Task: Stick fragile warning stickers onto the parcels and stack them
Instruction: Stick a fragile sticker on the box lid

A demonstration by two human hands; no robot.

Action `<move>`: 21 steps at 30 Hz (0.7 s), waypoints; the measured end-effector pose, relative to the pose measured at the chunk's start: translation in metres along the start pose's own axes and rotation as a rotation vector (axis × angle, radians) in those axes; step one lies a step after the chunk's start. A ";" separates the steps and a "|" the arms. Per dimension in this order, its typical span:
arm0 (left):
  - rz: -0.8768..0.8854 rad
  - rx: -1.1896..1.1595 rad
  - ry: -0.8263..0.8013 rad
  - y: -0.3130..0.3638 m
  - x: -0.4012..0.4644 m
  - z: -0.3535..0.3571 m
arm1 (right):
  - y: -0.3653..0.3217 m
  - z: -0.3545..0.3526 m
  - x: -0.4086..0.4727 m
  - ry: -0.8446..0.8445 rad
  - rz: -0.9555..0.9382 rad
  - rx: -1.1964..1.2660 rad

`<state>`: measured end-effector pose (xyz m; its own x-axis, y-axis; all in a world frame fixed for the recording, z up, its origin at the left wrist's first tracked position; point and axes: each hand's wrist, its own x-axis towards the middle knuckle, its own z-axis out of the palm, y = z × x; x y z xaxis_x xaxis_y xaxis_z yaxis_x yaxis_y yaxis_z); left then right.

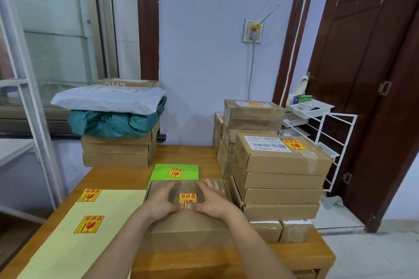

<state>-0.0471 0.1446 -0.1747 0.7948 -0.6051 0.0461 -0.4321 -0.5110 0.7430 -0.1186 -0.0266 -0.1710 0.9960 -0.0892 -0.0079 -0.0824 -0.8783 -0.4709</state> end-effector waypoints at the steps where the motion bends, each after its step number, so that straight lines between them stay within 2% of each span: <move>1: -0.004 -0.033 -0.015 0.000 0.000 -0.002 | 0.001 -0.002 0.001 -0.029 -0.003 0.030; 5: -0.034 -0.123 0.012 0.001 -0.001 -0.005 | 0.005 -0.007 0.002 -0.090 -0.006 0.125; 7: -0.059 -0.118 0.084 0.004 -0.002 -0.001 | 0.004 -0.007 0.003 -0.065 0.018 0.176; 9: -0.066 -0.016 0.160 0.006 -0.003 0.004 | 0.000 -0.004 0.004 -0.001 0.050 0.195; 12: -0.027 0.230 0.229 0.009 -0.003 0.012 | -0.004 0.004 0.006 0.074 0.062 0.051; 16: -0.020 0.318 0.285 0.010 -0.002 0.015 | -0.008 0.010 0.009 0.109 0.064 -0.079; 21: -0.020 0.357 0.328 0.006 0.003 0.018 | -0.009 0.016 0.013 0.142 0.080 -0.093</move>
<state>-0.0553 0.1286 -0.1826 0.8723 -0.3977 0.2845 -0.4886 -0.7330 0.4733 -0.1045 -0.0128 -0.1808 0.9716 -0.2206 0.0860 -0.1708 -0.9047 -0.3904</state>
